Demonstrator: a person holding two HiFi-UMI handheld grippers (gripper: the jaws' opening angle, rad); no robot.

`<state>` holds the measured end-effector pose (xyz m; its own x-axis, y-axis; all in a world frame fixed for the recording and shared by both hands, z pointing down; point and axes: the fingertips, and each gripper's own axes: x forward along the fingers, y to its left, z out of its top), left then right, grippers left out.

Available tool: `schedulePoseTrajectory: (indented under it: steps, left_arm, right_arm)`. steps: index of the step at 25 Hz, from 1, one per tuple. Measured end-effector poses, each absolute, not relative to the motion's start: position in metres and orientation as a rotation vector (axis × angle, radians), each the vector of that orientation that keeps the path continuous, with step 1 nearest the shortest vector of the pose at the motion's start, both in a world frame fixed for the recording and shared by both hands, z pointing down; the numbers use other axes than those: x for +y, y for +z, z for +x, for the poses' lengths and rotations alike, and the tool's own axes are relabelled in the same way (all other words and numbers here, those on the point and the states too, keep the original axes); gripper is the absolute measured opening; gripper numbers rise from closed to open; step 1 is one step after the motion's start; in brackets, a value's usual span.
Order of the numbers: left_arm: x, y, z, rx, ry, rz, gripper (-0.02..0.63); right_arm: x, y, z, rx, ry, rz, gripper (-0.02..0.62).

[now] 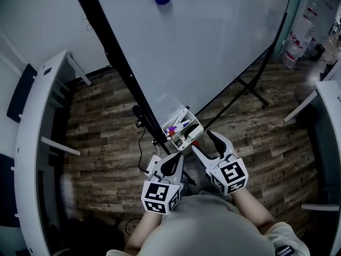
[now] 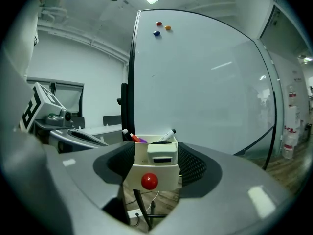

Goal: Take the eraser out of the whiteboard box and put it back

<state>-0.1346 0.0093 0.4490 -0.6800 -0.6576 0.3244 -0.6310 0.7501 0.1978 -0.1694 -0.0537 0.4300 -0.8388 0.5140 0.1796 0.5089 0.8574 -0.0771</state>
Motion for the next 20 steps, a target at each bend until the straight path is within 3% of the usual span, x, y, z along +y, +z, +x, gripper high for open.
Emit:
schedulePoseTrajectory:
  steps: [9,20]
  left_arm:
    - [0.031,0.451,-0.147,-2.621,-0.14,0.867,0.003]
    - [0.042,0.456,-0.158,-2.632,-0.145,0.806,0.003]
  right_arm:
    - [-0.045,0.445,-0.194,-2.806,-0.012,-0.832,0.333]
    - [-0.038,0.456,-0.212,-2.792,-0.043,-0.838,0.331]
